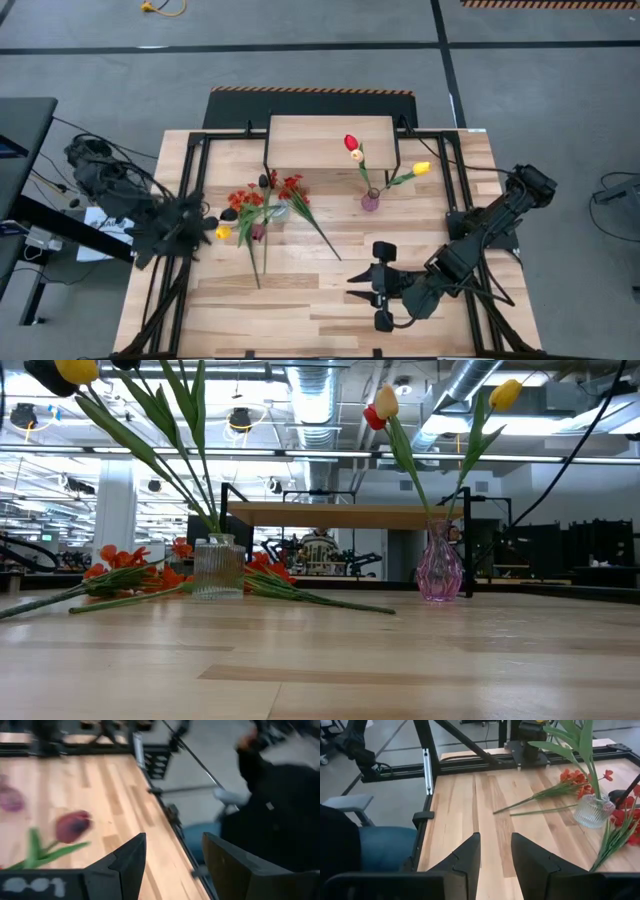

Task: Pick and place flowers into a vace then onto a shelf
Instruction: Put the black flower into the purple vase

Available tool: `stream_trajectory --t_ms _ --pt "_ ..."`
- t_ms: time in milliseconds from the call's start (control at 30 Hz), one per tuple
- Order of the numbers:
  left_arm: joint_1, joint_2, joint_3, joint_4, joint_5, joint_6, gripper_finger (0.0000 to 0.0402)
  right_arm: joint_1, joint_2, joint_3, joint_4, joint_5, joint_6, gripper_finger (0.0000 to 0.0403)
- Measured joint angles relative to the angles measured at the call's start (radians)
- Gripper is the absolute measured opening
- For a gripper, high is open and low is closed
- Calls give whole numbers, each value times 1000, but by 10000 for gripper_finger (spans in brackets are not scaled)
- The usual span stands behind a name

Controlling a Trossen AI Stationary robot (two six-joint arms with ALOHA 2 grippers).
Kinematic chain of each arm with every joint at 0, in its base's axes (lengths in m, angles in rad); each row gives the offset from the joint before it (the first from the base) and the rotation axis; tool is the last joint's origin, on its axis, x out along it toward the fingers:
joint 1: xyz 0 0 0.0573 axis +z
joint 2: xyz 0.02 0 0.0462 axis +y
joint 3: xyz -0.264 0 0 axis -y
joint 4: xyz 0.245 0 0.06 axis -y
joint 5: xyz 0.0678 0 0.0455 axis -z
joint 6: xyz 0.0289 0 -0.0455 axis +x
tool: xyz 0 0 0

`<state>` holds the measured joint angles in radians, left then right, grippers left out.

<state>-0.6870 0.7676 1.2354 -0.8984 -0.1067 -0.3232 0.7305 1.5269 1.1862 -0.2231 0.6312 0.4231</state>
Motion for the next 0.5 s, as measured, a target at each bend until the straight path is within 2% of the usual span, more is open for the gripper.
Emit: stream_trajectory --t_ms 200,500 --pt "-129 5 0 -98 46 -10 183 2 0 0 -1 1 15 102" --pt "-308 32 0 -143 -30 -247 183 2 21 0 5 -1 15 102"
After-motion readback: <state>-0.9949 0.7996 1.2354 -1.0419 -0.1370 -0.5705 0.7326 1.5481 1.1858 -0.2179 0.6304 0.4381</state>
